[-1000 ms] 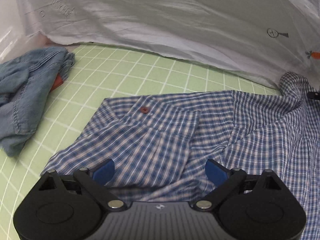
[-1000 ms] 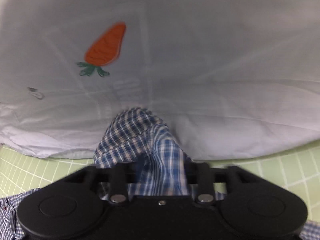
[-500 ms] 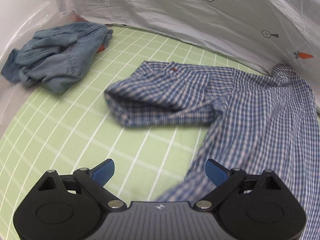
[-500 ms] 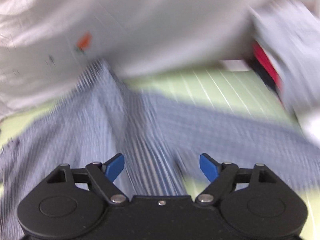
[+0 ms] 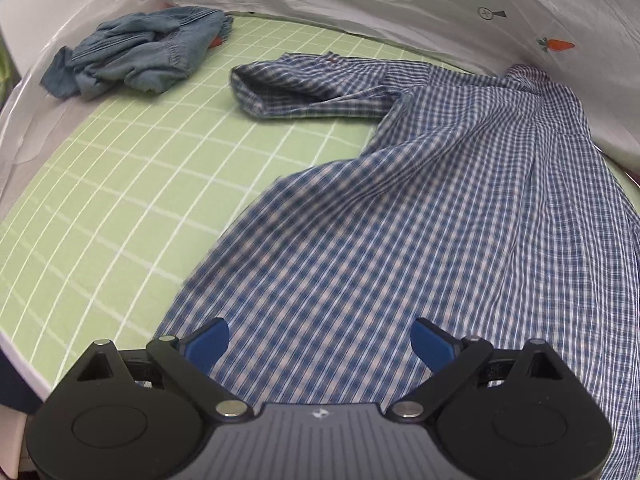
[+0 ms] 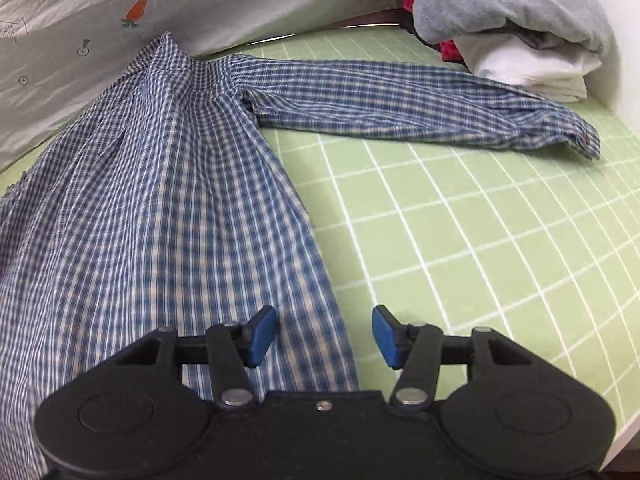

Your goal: Fold clothes

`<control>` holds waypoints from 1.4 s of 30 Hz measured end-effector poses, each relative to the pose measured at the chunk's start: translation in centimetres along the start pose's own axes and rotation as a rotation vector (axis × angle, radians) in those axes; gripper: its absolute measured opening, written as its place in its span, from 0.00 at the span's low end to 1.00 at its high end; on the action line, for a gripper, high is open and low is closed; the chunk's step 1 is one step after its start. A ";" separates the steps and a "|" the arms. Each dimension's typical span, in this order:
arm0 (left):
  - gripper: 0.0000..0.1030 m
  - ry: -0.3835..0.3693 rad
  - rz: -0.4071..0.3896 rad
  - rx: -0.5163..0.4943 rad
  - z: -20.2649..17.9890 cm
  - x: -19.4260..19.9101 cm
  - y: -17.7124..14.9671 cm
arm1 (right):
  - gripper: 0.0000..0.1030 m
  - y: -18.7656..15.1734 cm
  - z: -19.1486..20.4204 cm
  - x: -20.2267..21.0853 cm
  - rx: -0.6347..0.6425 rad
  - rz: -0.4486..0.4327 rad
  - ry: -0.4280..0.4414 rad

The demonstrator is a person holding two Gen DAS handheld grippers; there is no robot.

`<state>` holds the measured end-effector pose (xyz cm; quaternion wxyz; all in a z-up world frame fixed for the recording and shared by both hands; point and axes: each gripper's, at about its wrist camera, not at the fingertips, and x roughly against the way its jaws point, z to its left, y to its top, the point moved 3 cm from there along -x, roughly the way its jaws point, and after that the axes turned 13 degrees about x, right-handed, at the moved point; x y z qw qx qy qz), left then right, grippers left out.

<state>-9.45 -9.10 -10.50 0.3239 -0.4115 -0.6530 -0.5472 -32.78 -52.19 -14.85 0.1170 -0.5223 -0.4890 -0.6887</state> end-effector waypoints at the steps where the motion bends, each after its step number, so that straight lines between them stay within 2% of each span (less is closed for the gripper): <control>1: 0.94 0.004 0.000 0.011 0.4 0.2 -0.2 | 0.46 -0.2 0.0 0.2 0.010 0.006 0.005; 4: 0.94 0.018 -0.004 0.035 1.5 0.6 -0.4 | 0.21 -0.8 0.3 0.7 0.058 0.012 0.027; 5: 0.94 0.019 -0.005 0.038 1.6 0.8 -0.4 | 0.04 -0.9 0.5 0.8 0.078 0.013 0.043; 8: 0.94 0.016 -0.015 0.032 1.9 1.4 -0.2 | 0.01 -1.1 1.0 1.2 0.139 -0.005 0.030; 10: 0.94 0.017 -0.024 0.023 2.0 1.7 -0.2 | 0.01 -1.1 0.5 1.3 0.149 -0.014 -0.016; 14: 0.94 0.010 -0.013 0.004 2.1 1.7 0.1 | 0.01 -1.2 -1.2 1.4 0.012 -0.009 -0.018; 16: 0.94 0.011 0.008 -0.011 1.8 1.4 0.0 | 0.02 -1.2 -1.2 1.5 0.002 -0.004 -0.015; 18: 0.94 0.010 0.034 -0.031 1.4 1.0 -0.2 | 0.12 -1.2 -1.2 1.7 -0.027 -0.002 -0.013; 20: 0.94 0.008 0.040 -0.053 0.6 0.7 -0.5 | 0.50 -1.4 -1.5 2.3 -0.115 -0.005 -0.004; 21: 0.94 0.006 0.048 -0.053 0.3 0.4 -0.7 | 0.59 -1.5 -1.7 2.5 -0.147 -0.012 0.003; 23: 0.94 0.001 0.066 -0.046 -0.5 -0.1 -1.0 | 0.64 -1.6 -1.9 2.9 -0.207 -0.025 0.017; 25: 0.94 -0.016 0.075 -0.058 -2.1 -0.5 -1.4 | 0.74 -1.8 -1.8 3.1 -0.185 -0.036 0.041; 27: 0.94 -0.025 0.079 -0.078 -3.9 -0.9 -1.8 | 0.94 -1.9 -2.1 3.3 -0.168 -0.059 0.043; 28: 0.94 -0.026 0.080 -0.091 -4.8 -1.0 -2.0 | 0.99 -2.0 -2.3 3.4 -0.163 -0.071 0.048; 32: 0.94 -0.027 0.092 -0.109 -7.9 -1.8 -2.9 | 1.00 -1.7 -4.8 3.0 -0.177 -0.096 0.050; 36: 0.94 -0.008 0.111 -0.108 -10.2 -2.6 -4.0 | 1.00 -0.8 -8.9 2.5 -0.206 -0.123 -0.003; 42: 0.94 0.033 0.138 -0.123 -13.0 -3.9 -5.0 | 1.00 1.6 -16.0 1.5 -0.275 -0.164 -0.141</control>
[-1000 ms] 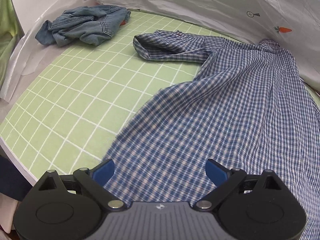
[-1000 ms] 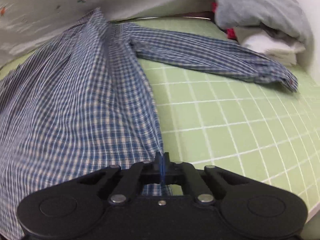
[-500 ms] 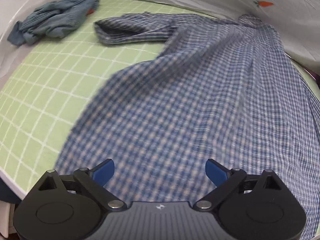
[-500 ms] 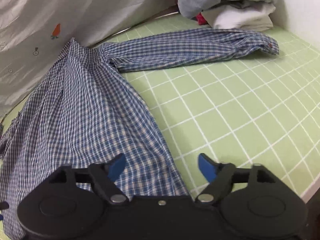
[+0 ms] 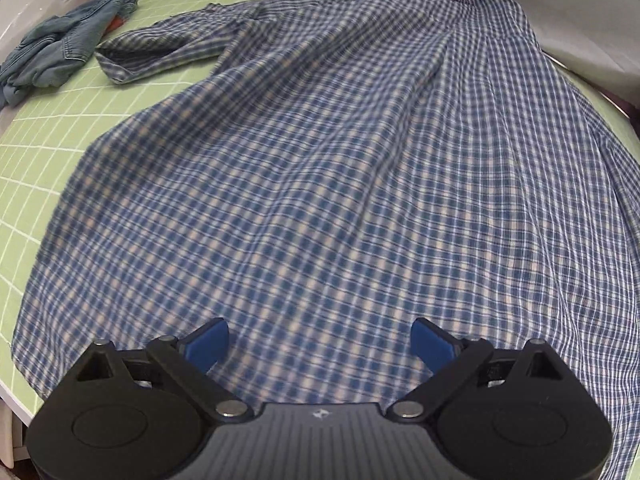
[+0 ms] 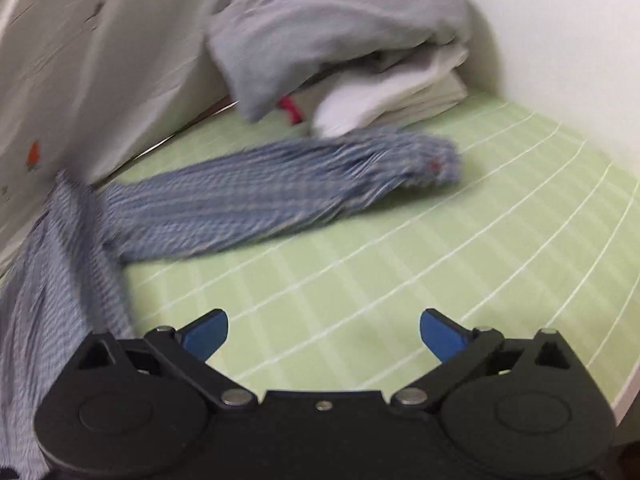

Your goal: Fold clothes

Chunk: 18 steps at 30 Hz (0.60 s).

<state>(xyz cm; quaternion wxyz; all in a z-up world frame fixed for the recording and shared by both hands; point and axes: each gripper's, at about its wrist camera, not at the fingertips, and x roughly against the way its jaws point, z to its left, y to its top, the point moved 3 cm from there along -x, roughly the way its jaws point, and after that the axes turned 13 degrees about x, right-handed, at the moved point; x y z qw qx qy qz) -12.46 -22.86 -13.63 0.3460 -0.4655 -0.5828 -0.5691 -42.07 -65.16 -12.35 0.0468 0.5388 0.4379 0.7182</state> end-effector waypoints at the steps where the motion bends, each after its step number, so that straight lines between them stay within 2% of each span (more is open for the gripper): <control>1: 0.94 0.007 0.007 0.001 -0.4 -0.2 0.1 | 1.00 0.9 -0.8 -0.6 0.000 -0.009 -0.027; 6: 0.95 0.044 0.018 -0.006 -2.0 -1.3 1.2 | 1.00 5.0 -4.1 -4.2 0.001 -0.038 -0.153; 11: 1.00 0.059 0.036 0.020 -2.8 -2.1 2.5 | 1.00 8.2 -5.5 -8.9 0.034 -0.008 -0.204; 18: 1.00 0.071 0.059 0.040 -3.5 -2.5 3.4 | 1.00 9.1 -6.1 -13.2 0.077 0.048 -0.251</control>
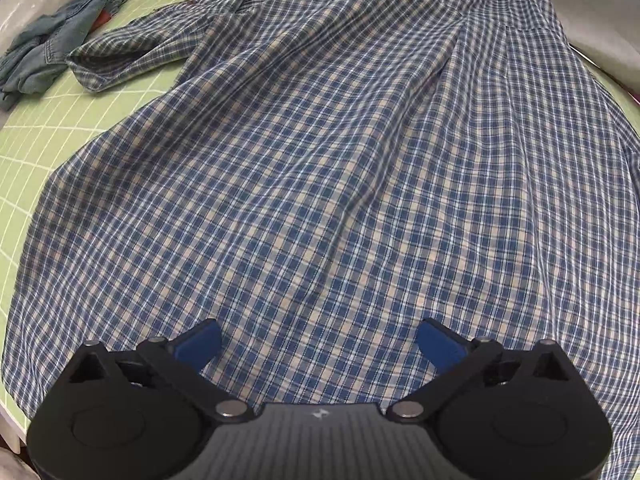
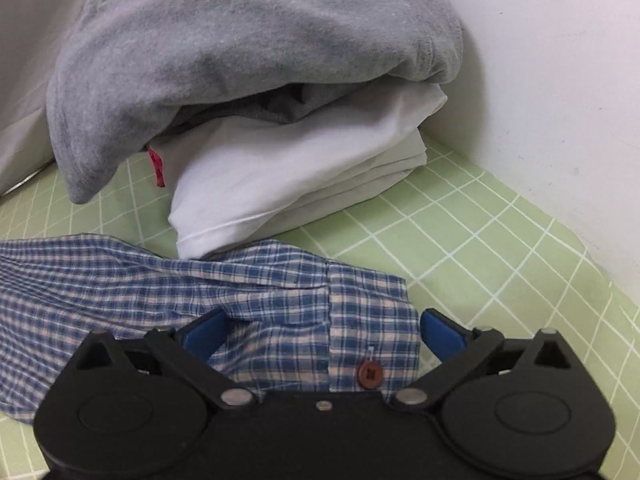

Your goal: Fold clothes

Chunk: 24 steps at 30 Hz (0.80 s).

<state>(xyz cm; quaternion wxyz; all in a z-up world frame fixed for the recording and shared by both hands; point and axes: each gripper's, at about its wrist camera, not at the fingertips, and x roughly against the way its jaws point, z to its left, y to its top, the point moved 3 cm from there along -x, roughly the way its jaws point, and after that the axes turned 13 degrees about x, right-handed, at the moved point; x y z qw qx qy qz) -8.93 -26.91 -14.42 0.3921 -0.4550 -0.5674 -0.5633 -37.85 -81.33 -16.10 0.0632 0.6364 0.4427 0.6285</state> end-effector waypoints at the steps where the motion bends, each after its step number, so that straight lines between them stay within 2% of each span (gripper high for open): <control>1: 1.00 0.001 0.003 0.000 0.1 0.0 0.1 | 1.00 -0.2 -0.1 -0.4 0.003 0.011 -0.008; 5: 1.00 0.005 0.011 0.009 -0.1 0.0 0.5 | 1.00 -1.2 -1.7 -0.7 -0.066 0.014 -0.023; 10: 1.00 0.007 0.010 0.018 -0.1 0.0 0.7 | 1.00 -2.9 -4.9 -0.3 -0.138 0.023 -0.085; 16: 1.00 0.010 0.008 0.026 -0.2 0.2 0.6 | 1.00 -3.8 -8.1 -0.4 -0.150 0.045 -0.157; 19: 1.00 0.010 0.007 0.029 0.2 0.3 0.9 | 1.00 -4.4 -9.7 -0.4 -0.197 0.044 -0.158; 24: 1.00 0.011 0.002 0.037 0.2 0.5 0.8 | 1.00 -4.1 -10.2 -0.4 -0.178 0.054 -0.157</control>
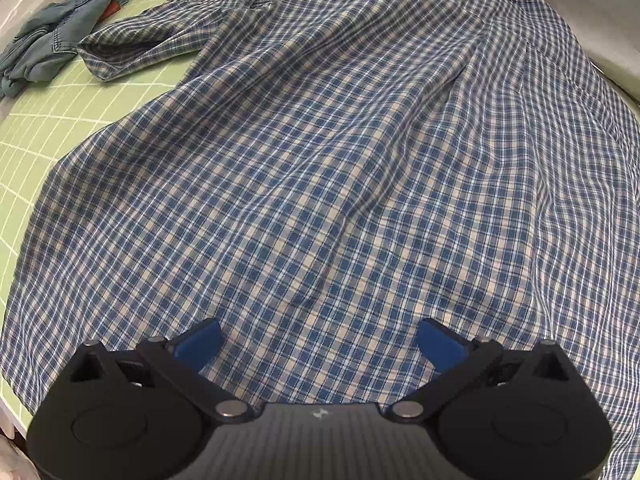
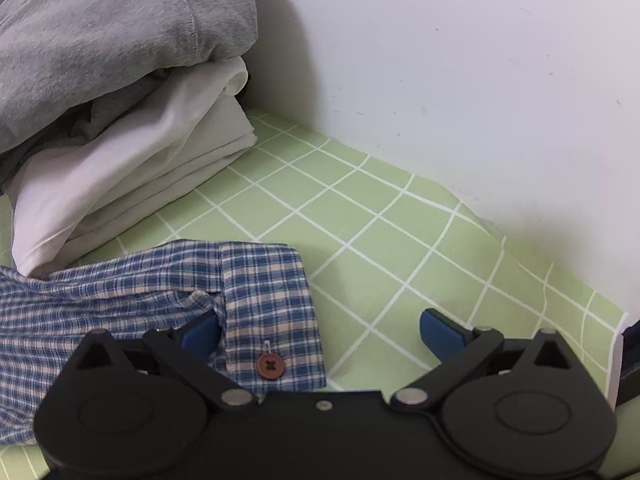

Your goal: Fold clothes

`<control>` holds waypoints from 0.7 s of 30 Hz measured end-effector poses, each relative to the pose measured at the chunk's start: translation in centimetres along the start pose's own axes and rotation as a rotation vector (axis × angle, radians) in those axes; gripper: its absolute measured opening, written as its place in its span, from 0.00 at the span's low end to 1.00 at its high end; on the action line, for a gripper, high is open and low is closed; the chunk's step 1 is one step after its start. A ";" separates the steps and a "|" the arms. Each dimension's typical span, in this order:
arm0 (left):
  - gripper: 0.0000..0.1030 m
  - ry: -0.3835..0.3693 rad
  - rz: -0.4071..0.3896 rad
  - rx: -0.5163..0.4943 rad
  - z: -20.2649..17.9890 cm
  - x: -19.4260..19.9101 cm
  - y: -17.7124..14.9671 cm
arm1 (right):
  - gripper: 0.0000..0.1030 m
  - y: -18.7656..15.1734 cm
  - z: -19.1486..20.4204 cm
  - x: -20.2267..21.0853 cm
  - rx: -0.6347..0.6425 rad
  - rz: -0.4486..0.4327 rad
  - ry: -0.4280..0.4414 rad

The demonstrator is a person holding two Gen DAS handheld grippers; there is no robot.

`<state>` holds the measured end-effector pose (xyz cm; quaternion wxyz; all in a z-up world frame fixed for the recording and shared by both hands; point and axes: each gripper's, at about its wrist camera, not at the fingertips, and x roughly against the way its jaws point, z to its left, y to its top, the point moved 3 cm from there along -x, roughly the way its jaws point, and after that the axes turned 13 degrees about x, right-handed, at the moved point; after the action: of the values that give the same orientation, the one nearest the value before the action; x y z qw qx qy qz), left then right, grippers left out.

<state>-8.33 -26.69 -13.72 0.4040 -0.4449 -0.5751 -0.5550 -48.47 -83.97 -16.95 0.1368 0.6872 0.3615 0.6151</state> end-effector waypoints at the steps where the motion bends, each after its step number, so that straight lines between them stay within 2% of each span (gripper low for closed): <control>1: 1.00 0.001 -0.001 0.003 0.0 0.1 -0.1 | 1.00 0.0 0.1 0.1 0.004 0.001 -0.003; 6: 1.00 0.000 -0.017 0.010 0.1 0.7 -1.4 | 1.00 -0.7 0.8 2.3 0.008 -0.025 -0.029; 10: 1.00 -0.007 -0.029 0.006 0.2 1.2 -2.2 | 1.00 -2.0 3.2 5.1 0.038 -0.068 0.043; 13: 1.00 -0.022 -0.038 0.018 1.1 1.8 -2.9 | 1.00 -3.2 5.2 7.0 0.032 -0.083 0.160; 16: 1.00 -0.041 -0.053 0.037 2.3 2.5 -3.8 | 1.00 -4.8 8.4 8.8 0.069 -0.095 0.344; 21: 1.00 -0.069 -0.113 0.025 4.8 4.4 -5.2 | 1.00 -7.6 15.5 13.1 0.260 -0.093 0.639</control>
<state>-14.45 -21.55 -11.22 0.3576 -0.4256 -0.6199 -0.5538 -36.57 -65.99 -15.20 -0.0441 0.4544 0.4923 0.7411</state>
